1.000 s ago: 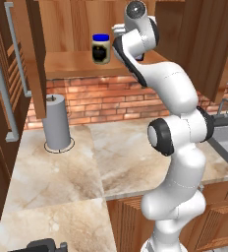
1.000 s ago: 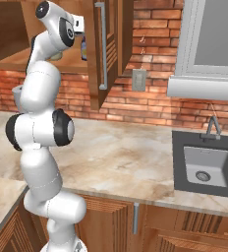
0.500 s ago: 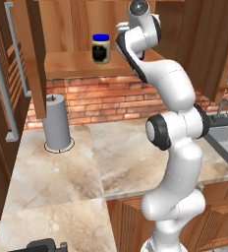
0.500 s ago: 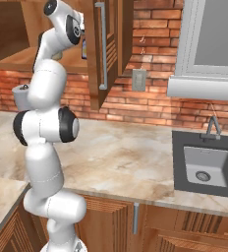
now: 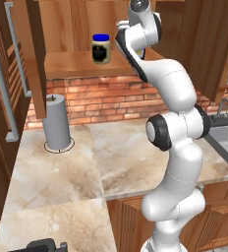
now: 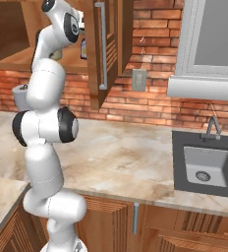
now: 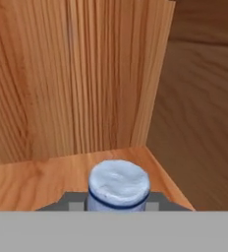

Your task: Move the mayonnaise and condiment bottle from the cabinet to the dining counter.

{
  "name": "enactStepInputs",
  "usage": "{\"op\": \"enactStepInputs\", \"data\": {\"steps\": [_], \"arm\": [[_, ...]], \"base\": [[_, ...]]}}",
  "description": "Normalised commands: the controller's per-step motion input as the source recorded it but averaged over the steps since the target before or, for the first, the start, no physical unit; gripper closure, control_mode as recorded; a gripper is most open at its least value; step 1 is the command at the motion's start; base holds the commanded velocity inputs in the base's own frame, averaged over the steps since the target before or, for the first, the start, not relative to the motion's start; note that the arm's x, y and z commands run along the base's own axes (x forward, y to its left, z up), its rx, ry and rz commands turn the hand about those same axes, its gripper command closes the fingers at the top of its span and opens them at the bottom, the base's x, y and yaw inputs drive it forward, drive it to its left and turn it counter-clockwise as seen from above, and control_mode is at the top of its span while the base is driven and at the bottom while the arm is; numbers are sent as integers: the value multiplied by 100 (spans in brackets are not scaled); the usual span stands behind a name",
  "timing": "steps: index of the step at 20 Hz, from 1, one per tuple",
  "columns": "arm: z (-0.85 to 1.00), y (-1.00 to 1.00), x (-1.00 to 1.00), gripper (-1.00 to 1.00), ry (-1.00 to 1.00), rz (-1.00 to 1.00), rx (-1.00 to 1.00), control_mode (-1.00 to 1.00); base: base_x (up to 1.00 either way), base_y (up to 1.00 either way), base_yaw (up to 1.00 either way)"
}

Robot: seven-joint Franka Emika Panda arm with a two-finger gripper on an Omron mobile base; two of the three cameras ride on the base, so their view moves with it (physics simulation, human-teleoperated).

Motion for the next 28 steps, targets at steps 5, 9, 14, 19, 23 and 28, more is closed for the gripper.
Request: {"op": "enactStepInputs", "data": {"steps": [5, 9, 14, 19, 23, 28], "arm": [[0, 18, -43, 100, 0, 0, 7, -100], [-3, 24, -94, 100, -9, 0, 6, -100], [0, 20, -100, 100, -23, 0, 3, -100], [0, 16, -100, 100, -23, 0, 0, -100], [0, 4, -100, 100, -18, 0, 0, -100], [3, 0, -100, 100, -12, 0, 0, -100]], "base": [[0, 0, 0], [0, 0, 0], [0, 0, 0], [0, 0, 0], [0, 0, 0], [0, 0, 0]]}}
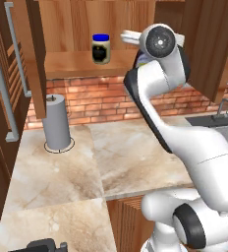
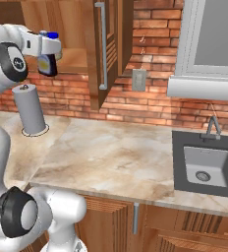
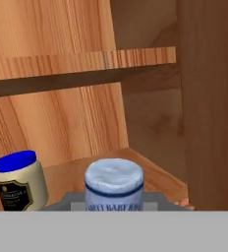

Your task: Move the mayonnaise and condiment bottle from the cabinet to the dining counter.

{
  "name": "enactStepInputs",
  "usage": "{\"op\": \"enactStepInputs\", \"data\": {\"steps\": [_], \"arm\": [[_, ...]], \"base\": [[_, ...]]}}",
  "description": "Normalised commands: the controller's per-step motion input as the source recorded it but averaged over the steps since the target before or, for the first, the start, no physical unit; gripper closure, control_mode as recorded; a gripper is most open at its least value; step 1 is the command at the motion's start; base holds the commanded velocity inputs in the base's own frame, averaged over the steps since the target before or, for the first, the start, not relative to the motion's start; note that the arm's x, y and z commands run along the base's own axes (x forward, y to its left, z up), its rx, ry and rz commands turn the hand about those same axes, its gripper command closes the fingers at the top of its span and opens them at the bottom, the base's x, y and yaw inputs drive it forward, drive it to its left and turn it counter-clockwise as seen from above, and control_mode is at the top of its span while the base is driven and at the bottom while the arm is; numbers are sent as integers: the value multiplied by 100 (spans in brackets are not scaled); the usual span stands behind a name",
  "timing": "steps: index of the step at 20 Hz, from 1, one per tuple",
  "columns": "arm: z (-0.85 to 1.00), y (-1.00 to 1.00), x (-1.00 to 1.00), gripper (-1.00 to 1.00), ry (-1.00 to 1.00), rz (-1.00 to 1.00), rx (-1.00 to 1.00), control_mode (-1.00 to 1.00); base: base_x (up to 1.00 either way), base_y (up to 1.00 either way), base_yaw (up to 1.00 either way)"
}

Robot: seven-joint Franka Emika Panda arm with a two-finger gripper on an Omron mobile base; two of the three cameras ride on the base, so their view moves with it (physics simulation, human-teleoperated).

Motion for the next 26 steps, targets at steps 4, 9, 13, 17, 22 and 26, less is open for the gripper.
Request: {"op": "enactStepInputs", "data": {"steps": [4, 9, 13, 17, 22, 26], "arm": [[18, 0, -100, 100, -2, 0, 0, -100], [2, 0, -100, 100, 0, 0, 0, -100], [-14, 0, -88, 100, 1, 0, 0, -100], [-26, 0, -51, 100, 5, 0, 0, -100], [-36, 0, -2, 100, 17, 0, 0, -100], [-37, 0, 0, 100, 17, 0, 0, -100]], "base": [[0, 0, 0], [0, 0, 0], [0, 0, 0], [0, 0, 0], [0, 0, 0], [0, 0, 0]]}}
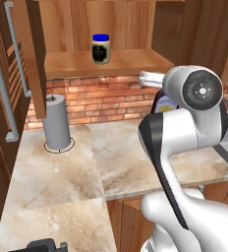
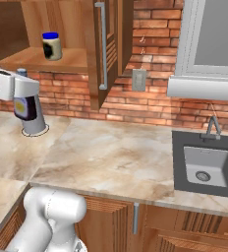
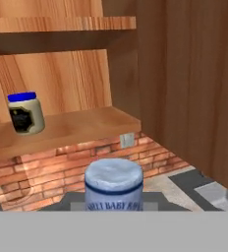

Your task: Move the mayonnaise and condiment bottle from the cabinet to the dining counter.

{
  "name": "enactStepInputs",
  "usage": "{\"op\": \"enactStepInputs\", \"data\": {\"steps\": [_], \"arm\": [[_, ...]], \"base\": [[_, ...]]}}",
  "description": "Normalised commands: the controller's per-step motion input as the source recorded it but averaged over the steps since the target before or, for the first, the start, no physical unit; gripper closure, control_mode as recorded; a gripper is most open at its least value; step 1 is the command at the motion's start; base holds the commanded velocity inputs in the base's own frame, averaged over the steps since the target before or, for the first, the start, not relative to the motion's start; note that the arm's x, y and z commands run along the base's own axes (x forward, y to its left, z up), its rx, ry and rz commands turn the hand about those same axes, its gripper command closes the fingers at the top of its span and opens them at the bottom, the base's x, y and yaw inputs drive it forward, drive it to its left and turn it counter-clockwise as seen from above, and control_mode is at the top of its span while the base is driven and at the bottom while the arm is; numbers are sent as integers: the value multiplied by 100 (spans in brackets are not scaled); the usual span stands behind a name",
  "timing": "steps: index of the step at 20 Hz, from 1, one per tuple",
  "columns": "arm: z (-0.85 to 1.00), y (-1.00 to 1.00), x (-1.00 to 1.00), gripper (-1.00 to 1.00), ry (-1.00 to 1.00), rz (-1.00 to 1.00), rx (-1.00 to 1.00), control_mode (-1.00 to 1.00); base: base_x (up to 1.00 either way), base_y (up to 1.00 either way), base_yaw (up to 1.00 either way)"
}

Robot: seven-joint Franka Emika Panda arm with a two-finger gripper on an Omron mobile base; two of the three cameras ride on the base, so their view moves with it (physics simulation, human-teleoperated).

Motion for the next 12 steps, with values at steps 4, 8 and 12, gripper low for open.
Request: {"op": "enactStepInputs", "data": {"steps": [4, 8, 12], "arm": [[-17, 0, -15, 100, 4, 0, 0, 100], [0, 0, 0, 100, 0, 0, 0, 100], [0, 0, 0, 100, 0, 0, 0, 100]], "base": [[-23, 0, 0], [-100, -11, 0], [-100, -34, -7]]}}
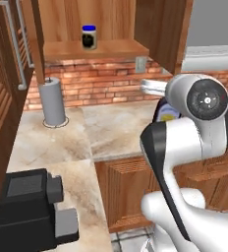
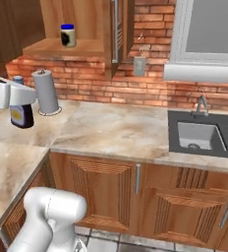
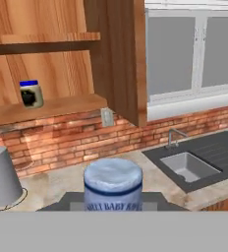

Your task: Move the mayonnaise and condiment bottle from the cabinet to the dining counter.

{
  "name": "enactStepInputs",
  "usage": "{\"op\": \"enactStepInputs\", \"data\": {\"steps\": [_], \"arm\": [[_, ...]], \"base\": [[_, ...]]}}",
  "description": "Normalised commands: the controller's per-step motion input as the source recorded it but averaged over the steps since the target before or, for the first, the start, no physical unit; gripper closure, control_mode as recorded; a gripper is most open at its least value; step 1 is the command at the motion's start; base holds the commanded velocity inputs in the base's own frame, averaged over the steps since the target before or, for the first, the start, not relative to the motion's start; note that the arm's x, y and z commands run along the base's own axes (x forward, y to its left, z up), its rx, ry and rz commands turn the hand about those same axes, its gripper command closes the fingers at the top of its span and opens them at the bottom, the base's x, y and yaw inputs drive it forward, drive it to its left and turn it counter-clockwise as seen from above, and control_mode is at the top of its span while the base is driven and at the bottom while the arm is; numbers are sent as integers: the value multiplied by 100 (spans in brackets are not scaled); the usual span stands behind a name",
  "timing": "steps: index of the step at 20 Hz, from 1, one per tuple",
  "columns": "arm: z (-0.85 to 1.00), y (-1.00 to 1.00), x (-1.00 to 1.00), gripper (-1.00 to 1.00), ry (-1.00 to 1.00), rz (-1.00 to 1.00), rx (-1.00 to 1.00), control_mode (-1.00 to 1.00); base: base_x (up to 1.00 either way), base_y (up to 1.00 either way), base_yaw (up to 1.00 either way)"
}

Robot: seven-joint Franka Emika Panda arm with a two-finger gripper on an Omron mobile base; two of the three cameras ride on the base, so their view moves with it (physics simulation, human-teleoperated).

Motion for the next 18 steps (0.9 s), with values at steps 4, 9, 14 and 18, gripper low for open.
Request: {"op": "enactStepInputs", "data": {"steps": [4, 9, 14, 18], "arm": [[0, 0, 0, 100, 0, 0, 0, 100], [0, 0, 0, 100, 0, 0, 0, 100], [0, 0, 0, 100, 0, 0, 0, 100], [0, 0, 0, 100, 0, 0, 0, 100]], "base": [[-81, -38, -33], [-5, -49, -79], [0, -48, -88], [0, -56, -86]]}}
